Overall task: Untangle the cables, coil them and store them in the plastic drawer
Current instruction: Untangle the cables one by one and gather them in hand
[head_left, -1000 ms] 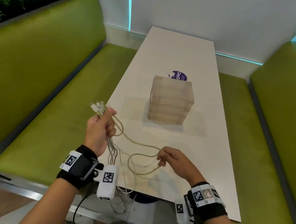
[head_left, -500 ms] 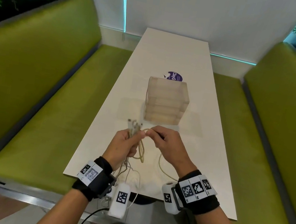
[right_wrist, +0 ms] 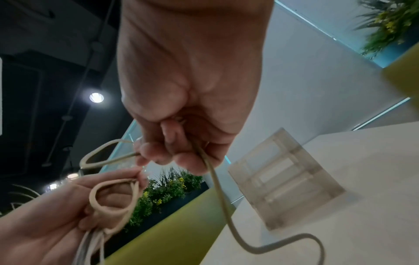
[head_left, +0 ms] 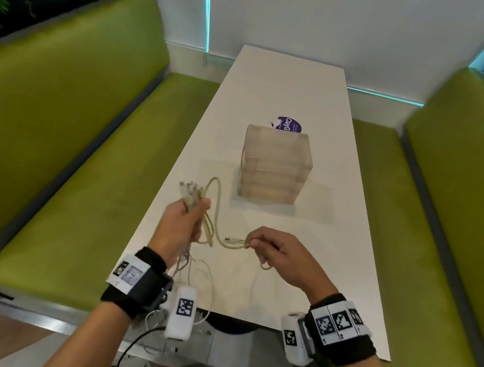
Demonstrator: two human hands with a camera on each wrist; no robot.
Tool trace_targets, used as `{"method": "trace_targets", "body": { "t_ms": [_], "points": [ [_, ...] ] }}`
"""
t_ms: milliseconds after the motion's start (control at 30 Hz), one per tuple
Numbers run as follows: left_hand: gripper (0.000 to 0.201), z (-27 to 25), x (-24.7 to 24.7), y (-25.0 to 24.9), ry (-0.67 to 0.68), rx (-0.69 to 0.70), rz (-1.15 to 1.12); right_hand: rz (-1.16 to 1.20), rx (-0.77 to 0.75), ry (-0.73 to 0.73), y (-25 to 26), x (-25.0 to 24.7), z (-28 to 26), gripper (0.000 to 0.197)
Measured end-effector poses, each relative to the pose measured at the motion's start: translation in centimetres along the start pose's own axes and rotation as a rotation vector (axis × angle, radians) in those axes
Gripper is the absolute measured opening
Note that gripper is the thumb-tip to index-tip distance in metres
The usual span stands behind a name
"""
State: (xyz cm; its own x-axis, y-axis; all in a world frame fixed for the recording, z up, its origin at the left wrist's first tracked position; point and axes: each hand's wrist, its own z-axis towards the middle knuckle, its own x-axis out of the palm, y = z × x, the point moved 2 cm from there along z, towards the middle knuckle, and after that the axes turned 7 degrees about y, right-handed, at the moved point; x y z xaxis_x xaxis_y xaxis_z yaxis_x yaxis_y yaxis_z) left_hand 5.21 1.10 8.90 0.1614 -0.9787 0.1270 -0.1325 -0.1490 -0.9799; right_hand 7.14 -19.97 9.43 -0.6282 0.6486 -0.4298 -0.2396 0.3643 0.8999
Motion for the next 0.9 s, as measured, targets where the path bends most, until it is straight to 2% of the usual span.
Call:
{"method": "trace_targets", "body": {
  "t_ms": [67, 167, 300, 433, 500, 600, 733, 800, 900],
  "points": [
    [0.022, -0.8, 1.8, 0.3, 0.134, -0.002, 0.113, -0.031, -0.015, -0.032, 0.8, 0.0, 0.6, 0.015],
    [0.025, -1.6, 3.4, 0.3, 0.292, -0.003, 0.076, 0.016, 0.016, -0.144, 1.4, 0.0, 1.3, 0.008],
    [0.026, -1.8, 3.6, -0.2, 0.368, -0.036, 0.084, 0.147, 0.042, -0.277, 1.4, 0.1, 1.5, 0.016],
    [0.026, -1.7, 3.3, -0.4, 0.462, -0.068, 0.167, 0.161, 0.056, -0.237, 1.4, 0.5, 1.2, 0.014],
    [0.022, -1.4, 2.6, -0.3, 0.376, -0.069, 0.101, 0.154, 0.109, -0.102, 0.9, 0.5, 1.1, 0.013],
    [0.024, -0.8, 1.3, -0.3, 0.191, -0.061, -0.043, -0.055, 0.217, 0.171, -0.6, 0.8, 0.8, 0.012],
    [0.026, -0.4, 0.5, -1.0, 0.06, -0.024, -0.285, -0.244, 0.292, 0.389, -1.8, 2.0, 0.0, 0.009],
    [0.026, -0.3, -0.1, -1.7, 0.009, 0.015, -0.341, -0.175, 0.319, 0.423, -2.2, 2.7, -0.5, 0.01],
    [0.026, -0.1, -0.6, -2.4, 0.007, 0.049, -0.317, 0.07, 0.384, 0.445, -2.7, 3.8, -1.1, 0.018]
  ]
}}
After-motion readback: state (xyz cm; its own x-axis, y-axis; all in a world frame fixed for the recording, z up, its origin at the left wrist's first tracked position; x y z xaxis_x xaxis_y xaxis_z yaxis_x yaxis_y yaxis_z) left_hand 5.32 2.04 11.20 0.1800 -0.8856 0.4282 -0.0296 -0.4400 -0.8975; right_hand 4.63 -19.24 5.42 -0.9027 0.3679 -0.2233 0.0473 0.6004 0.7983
